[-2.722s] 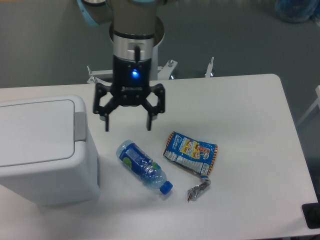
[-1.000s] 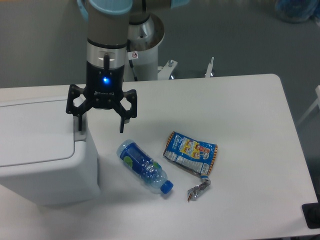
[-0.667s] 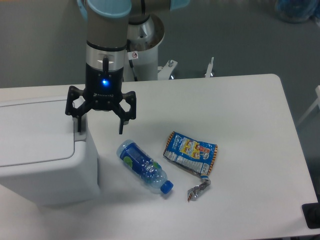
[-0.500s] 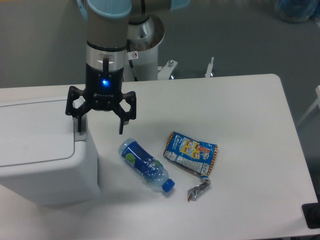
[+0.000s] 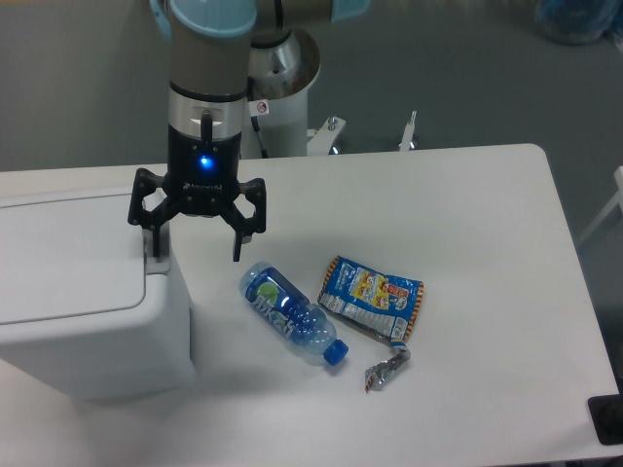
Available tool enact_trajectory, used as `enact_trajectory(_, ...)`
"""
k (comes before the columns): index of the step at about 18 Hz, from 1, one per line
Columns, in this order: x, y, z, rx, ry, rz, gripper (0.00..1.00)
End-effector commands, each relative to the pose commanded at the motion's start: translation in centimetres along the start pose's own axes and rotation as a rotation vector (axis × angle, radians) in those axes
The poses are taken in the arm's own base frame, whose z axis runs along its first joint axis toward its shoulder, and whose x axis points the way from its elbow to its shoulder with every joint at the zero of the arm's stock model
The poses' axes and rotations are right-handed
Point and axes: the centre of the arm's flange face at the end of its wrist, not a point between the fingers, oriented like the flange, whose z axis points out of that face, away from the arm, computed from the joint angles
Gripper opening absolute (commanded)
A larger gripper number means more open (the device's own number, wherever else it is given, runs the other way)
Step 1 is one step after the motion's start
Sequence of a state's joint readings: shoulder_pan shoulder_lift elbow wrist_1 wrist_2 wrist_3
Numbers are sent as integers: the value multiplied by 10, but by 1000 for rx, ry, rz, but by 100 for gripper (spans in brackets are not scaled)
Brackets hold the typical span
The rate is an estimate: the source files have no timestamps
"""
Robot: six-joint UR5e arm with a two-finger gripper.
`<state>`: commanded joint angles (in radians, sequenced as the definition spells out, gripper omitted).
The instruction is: Open the trash can
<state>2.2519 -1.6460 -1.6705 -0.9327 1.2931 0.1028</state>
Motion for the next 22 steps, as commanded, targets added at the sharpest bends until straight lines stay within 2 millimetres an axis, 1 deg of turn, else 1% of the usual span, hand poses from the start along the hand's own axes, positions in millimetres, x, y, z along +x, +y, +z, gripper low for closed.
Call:
enact_trajectory(3, 0, 0, 0, 0, 0, 0, 100)
enact_trajectory(5, 0, -2, -5, 9, -2, 1, 100)
enact_trajectory(7, 0, -10, -22, 44, -7, 1, 100)
enact_trajectory(8, 2, -17, -35, 71, -11, 5, 100)
enact_trajectory(9, 0, -25, -47, 97, -20, 8, 100)
enact_trajectory(10, -13, -32, -58, 121, -38, -3, 100)
enact_trajectory(11, -33, -37, -71, 142, -61, -29, 100)
enact_trajectory(13, -75, -44, -87, 173, -107, -72, 100)
enact_trajectory(15, -122, -45, -99, 183, -161, -54, 100)
enact_trajectory(17, -172, -39, -102, 162, -212, -13, 100)
enact_trajectory(19, -231, -29, -94, 105, -283, 3, 100)
enact_trajectory(20, -253, -22, -97, 85, -313, 20, 100)
enact_trajectory(21, -268, -17, -97, 68, -331, 42, 100)
enact_trajectory(22, -287, -11, -92, 35, -351, 66, 100)
